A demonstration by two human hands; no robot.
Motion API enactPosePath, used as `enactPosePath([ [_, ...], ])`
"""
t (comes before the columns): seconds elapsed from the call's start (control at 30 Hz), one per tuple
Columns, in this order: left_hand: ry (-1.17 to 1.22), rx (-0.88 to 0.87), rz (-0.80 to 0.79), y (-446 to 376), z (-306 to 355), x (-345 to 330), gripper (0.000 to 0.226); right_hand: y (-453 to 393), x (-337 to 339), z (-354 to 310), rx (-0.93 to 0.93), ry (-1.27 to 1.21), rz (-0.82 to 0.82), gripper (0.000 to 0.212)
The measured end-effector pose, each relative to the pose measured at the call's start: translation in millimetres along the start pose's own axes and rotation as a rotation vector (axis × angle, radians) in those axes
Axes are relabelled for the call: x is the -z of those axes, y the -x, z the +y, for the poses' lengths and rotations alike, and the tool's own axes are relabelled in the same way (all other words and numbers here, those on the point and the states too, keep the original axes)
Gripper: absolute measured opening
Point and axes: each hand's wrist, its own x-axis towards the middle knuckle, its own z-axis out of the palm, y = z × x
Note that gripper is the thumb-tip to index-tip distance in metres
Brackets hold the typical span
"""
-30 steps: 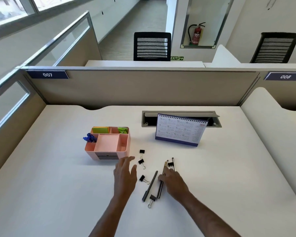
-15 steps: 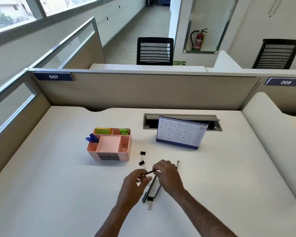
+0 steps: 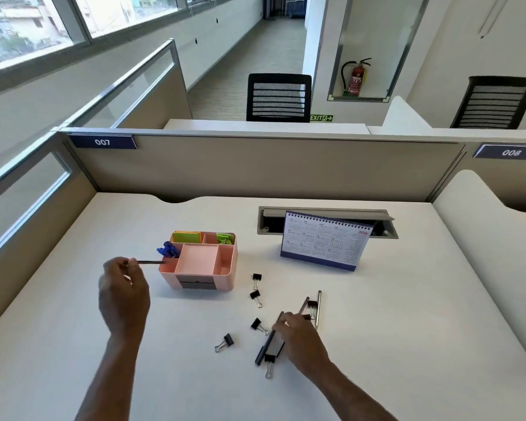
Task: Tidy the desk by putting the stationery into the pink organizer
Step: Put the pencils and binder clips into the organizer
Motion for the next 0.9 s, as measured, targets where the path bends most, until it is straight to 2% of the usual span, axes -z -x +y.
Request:
enactPosePath([
  [0.13, -0.150, 0.027, -0.128, -6.7, -8.0, -13.9, 0.012, 2.1, -6.8, 2.6, 0.009, 0.039, -0.072, 0.055],
  [0.27, -0.225, 0.066, -0.264, -5.7, -10.2, -31.2, 0.012, 0.2, -6.6, 1.0, -0.006, 0.101, -0.098, 0.052],
  [0.53, -0.297, 0.098, -0.397, -5.6, -11.0, -42.0, 0.017, -8.9, -4.8, 0.8, 0.022, 0.144, -0.170, 0.044],
  [0.73, -0.249, 0.226, -0.374, 21.3, -13.1, -33.3, 0.038, -7.0, -6.6, 6.6, 0.061, 0.117, -0.174, 0.051],
  [0.9, -0.187, 0.352, -0.389, 70.3, -15.9, -30.4, 0.029, -6.5, -5.9, 8.7, 0.110, 0.138, -0.174, 0.049],
])
